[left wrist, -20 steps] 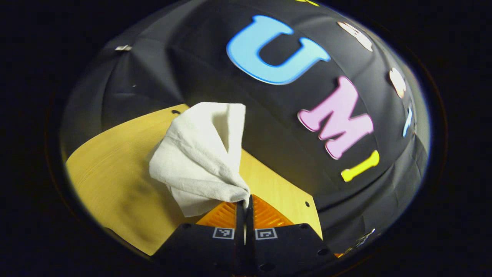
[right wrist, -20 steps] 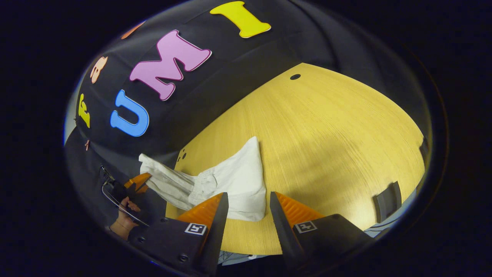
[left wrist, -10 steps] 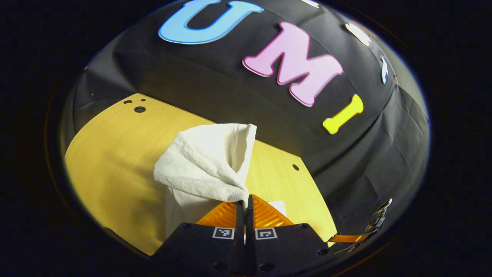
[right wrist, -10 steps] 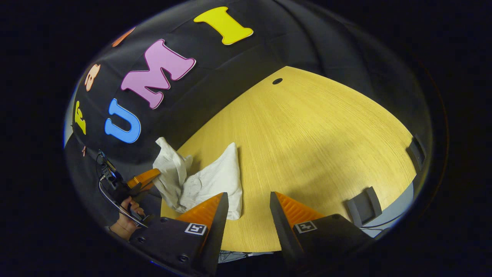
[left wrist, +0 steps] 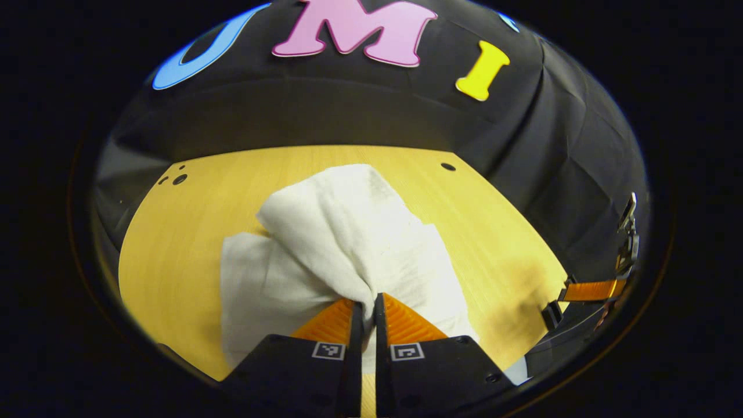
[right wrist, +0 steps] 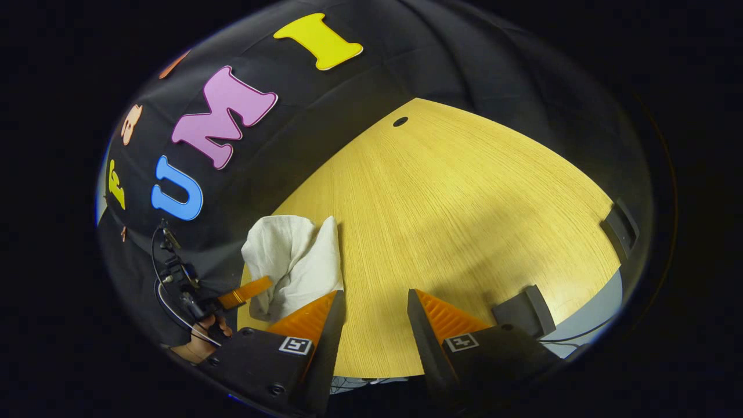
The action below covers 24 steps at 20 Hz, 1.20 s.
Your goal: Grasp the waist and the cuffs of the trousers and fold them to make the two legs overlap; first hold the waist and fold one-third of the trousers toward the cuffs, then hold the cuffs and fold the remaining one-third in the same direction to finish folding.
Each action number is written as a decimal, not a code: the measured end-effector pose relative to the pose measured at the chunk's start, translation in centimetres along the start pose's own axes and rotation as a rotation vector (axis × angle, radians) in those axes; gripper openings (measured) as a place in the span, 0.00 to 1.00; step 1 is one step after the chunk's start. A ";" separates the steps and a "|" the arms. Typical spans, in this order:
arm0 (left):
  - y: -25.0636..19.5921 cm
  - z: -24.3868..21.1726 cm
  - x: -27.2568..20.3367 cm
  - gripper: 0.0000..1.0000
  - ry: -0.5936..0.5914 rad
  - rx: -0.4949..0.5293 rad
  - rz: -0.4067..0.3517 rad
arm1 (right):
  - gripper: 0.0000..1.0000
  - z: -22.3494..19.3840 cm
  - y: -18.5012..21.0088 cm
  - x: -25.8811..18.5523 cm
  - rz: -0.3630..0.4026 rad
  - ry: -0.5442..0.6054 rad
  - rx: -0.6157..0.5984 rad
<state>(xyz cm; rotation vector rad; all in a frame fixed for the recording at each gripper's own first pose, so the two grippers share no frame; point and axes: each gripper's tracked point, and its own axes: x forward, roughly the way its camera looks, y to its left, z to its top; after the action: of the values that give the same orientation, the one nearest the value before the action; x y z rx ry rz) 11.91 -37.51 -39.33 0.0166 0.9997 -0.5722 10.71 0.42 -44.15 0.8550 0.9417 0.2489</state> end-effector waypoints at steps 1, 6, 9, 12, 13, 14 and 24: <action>-1.0 -0.6 0.0 0.16 0.017 -0.003 -0.030 | 0.68 0.0 0.0 0.0 0.001 0.000 0.002; -5.3 -1.6 -2.2 0.65 0.031 -0.103 -0.214 | 0.68 0.2 0.5 0.2 0.014 -0.002 -0.001; -5.8 -1.0 -4.2 0.72 0.016 -0.221 -0.271 | 0.68 0.4 1.7 0.1 0.034 -0.005 -0.005; -3.2 0.3 -7.0 0.72 -0.024 -0.360 -0.243 | 0.68 0.8 5.0 -0.3 0.078 -0.022 -0.033; -2.0 0.2 -8.1 0.72 -0.037 -0.373 -0.220 | 0.68 0.7 6.4 -0.7 0.090 -0.025 -0.050; -0.9 0.1 -8.8 0.72 -0.043 -0.381 -0.203 | 0.68 0.6 7.3 -0.9 0.100 -0.027 -0.059; 8.9 1.4 -15.7 0.72 -0.159 -0.496 -0.083 | 0.68 0.4 16.6 -1.4 0.168 -0.072 -0.156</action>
<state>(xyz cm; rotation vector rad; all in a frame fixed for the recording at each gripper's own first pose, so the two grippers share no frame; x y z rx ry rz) 10.72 -23.28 -28.19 -0.5052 0.9668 -0.3812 12.94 10.36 -30.98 0.7943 0.7740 0.4282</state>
